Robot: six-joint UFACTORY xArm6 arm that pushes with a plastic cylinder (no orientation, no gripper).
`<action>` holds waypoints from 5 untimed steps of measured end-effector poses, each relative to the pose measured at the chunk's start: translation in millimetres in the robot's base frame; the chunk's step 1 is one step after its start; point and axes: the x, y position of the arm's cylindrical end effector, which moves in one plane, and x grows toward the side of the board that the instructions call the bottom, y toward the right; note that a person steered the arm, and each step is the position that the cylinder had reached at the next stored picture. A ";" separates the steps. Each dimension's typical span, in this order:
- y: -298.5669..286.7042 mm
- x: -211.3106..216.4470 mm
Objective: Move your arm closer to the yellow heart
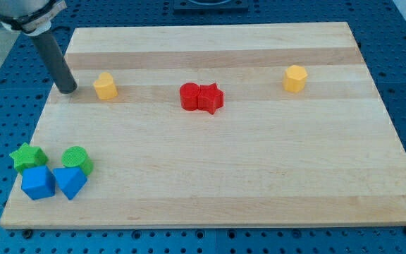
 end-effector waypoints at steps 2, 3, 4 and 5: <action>6.4 -0.2; 6.9 -0.2; 7.6 -0.2; 16.8 -0.2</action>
